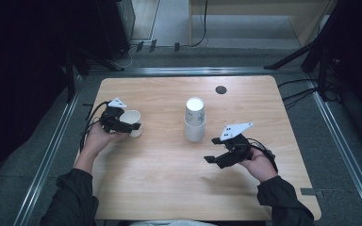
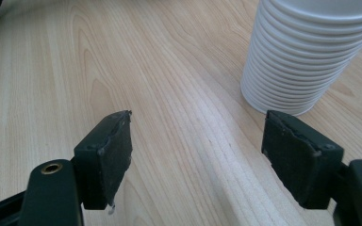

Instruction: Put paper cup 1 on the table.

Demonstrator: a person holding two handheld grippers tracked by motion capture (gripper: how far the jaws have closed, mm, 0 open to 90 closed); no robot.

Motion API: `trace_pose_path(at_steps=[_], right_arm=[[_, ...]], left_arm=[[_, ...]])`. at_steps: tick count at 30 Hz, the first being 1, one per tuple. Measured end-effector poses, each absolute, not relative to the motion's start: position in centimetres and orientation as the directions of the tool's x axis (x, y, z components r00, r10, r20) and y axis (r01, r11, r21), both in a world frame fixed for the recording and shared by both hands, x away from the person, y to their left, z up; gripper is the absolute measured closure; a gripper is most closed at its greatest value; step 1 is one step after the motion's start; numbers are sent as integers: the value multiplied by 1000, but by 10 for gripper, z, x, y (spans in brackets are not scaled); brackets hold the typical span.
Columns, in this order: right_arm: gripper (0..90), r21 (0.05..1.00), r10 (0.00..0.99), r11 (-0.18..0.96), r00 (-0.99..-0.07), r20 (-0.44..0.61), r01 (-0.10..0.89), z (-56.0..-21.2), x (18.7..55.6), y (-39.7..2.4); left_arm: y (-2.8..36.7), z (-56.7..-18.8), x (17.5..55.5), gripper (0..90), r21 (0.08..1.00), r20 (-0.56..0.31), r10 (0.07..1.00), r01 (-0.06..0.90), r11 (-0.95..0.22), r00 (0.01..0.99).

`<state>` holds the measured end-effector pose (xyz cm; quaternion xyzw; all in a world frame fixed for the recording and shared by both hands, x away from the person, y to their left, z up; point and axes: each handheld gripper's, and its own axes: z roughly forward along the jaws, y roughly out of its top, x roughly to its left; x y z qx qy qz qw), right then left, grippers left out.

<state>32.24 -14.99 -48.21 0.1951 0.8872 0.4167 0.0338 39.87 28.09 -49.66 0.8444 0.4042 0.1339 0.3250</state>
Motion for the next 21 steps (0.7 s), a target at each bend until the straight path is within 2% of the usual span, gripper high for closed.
trace_pose_path(at_steps=[15,21], right_arm=[[253,754,370,579,-924,95,309,-481,321,-150],[252,757,371,577,-924,93,308,-481,322,-151]], left_arm=[[279,-499,399,200,638,-65,766,617,-461,640],[277,-498,398,146,640,-80,750,611,-466,657]])
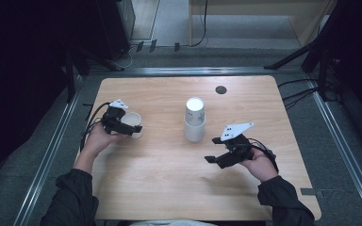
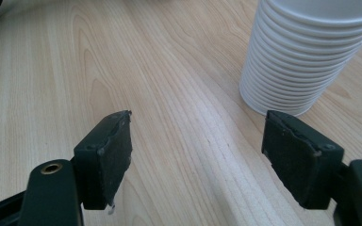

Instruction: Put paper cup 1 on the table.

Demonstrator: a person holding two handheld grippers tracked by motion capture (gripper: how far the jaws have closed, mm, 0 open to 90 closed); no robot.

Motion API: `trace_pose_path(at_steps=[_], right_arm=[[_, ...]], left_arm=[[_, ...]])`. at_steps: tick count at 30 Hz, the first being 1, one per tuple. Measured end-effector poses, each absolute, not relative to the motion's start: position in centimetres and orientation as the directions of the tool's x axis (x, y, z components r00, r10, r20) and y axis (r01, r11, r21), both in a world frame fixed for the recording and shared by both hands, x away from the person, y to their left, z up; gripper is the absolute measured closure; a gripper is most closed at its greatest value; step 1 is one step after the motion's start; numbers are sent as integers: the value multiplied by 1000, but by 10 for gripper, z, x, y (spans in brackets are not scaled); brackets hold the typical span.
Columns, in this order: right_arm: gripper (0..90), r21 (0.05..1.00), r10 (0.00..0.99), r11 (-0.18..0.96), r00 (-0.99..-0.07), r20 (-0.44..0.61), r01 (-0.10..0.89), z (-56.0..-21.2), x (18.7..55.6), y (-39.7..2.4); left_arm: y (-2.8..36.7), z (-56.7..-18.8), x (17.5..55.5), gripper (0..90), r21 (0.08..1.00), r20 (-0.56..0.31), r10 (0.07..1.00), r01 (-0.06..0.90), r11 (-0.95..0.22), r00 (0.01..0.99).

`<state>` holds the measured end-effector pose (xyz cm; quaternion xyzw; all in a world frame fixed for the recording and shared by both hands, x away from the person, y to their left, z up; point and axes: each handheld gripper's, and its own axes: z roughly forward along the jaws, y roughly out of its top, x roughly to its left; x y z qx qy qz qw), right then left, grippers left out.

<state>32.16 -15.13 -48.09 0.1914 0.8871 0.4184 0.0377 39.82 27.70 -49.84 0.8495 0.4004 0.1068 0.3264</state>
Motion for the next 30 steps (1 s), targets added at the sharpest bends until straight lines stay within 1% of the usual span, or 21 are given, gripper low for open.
trace_pose_path(at_steps=[2,9,13,17,25,30], right_arm=[[252,755,375,580,-923,87,307,-480,322,-152],[224,772,371,568,-926,69,285,-479,322,-153],[200,766,390,555,-915,106,326,-477,324,-155],[166,760,388,558,-914,116,333,-473,324,-156],[158,747,425,543,-893,149,384,-464,331,-158],[153,740,421,543,-891,168,396,-457,336,-160]], left_arm=[[276,-499,398,132,637,-83,745,610,-471,662],[277,-492,396,126,633,-92,738,611,-475,669],[279,-482,393,124,644,-84,740,603,-470,667],[283,-472,388,122,663,-90,745,598,-451,661],[283,-455,381,123,684,-93,753,592,-427,651],[279,-446,373,129,695,-107,734,578,-428,671]])
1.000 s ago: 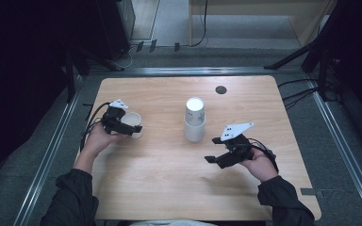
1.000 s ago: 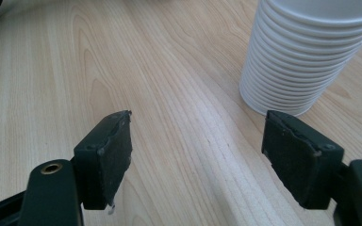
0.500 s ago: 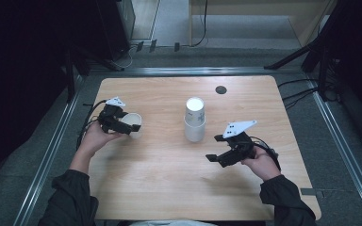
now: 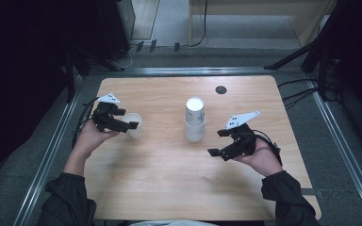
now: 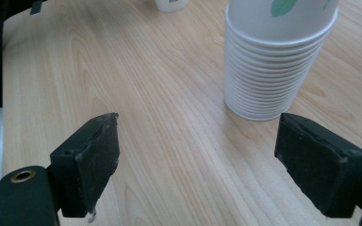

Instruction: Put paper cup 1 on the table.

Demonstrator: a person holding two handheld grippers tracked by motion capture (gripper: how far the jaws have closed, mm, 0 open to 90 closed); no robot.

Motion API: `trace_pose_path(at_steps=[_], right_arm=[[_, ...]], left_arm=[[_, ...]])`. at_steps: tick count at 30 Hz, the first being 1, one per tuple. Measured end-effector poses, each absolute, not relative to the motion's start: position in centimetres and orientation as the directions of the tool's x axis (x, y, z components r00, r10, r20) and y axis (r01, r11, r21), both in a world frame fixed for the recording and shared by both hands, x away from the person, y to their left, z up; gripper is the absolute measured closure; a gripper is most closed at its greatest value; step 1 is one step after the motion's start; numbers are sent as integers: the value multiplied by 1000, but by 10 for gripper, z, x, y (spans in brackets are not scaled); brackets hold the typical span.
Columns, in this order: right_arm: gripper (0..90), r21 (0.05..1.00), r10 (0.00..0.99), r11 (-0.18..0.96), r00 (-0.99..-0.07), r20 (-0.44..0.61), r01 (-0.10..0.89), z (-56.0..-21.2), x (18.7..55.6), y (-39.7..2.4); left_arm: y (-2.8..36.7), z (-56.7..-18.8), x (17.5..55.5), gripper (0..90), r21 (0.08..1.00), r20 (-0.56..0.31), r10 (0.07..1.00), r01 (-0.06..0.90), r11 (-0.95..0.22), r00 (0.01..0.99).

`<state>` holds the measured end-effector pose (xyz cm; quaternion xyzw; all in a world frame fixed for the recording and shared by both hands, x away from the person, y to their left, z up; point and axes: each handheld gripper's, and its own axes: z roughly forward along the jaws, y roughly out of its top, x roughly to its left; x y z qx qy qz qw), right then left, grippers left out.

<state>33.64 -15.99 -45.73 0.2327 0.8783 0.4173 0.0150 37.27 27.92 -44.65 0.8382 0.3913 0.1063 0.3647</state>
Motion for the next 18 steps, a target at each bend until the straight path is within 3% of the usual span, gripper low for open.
trace_pose_path(at_steps=[18], right_arm=[[171,740,425,553,-893,145,383,-442,364,-153]], left_arm=[[262,-440,339,132,675,-144,693,583,-453,706]])
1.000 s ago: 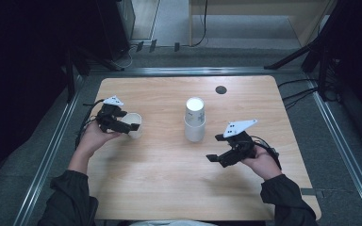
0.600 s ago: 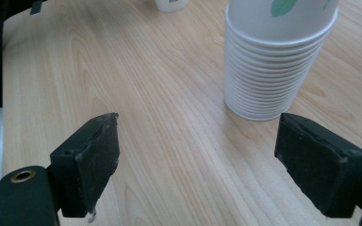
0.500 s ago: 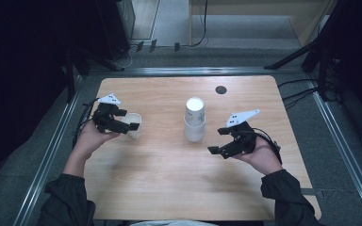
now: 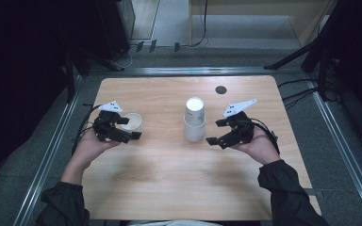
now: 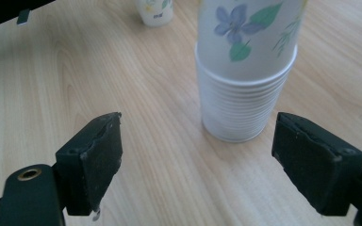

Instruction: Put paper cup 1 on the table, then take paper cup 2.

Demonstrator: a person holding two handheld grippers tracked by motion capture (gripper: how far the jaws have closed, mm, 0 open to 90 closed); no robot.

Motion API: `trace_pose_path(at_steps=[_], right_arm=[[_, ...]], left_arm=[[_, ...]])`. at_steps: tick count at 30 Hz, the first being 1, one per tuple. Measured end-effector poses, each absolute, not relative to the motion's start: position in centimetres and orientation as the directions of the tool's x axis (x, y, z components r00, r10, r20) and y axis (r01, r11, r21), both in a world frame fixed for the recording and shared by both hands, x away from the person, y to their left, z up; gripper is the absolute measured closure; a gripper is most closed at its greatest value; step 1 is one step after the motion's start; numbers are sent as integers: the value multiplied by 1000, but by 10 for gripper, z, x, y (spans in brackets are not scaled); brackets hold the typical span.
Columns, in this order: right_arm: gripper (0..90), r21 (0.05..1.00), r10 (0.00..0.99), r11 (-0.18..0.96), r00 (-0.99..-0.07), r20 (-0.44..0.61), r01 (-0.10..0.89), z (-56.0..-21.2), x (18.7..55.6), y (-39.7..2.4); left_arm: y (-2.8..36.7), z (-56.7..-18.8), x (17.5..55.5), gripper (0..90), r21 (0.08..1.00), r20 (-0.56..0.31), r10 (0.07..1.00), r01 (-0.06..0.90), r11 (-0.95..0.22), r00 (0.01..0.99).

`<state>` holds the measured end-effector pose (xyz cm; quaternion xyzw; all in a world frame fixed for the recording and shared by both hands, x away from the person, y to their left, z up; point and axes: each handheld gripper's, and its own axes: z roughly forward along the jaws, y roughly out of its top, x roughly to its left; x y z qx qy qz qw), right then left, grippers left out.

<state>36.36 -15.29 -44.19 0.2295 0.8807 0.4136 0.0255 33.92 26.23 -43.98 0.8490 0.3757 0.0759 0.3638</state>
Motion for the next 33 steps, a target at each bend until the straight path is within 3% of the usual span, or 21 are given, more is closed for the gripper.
trace_pose_path(at_steps=[6,22,27,33], right_arm=[[172,738,434,555,-891,136,383,-435,381,-153],[174,722,412,602,-907,84,340,-412,415,-139],[174,664,366,691,-931,20,285,-407,421,-118],[177,617,315,743,-949,18,258,-401,430,-96]], left_arm=[[249,-435,330,141,690,-228,653,593,-415,722],[215,-441,306,141,715,-177,610,527,-460,773],[200,-441,298,141,707,-175,604,526,-472,778],[186,-444,287,141,711,-159,566,492,-503,809]])
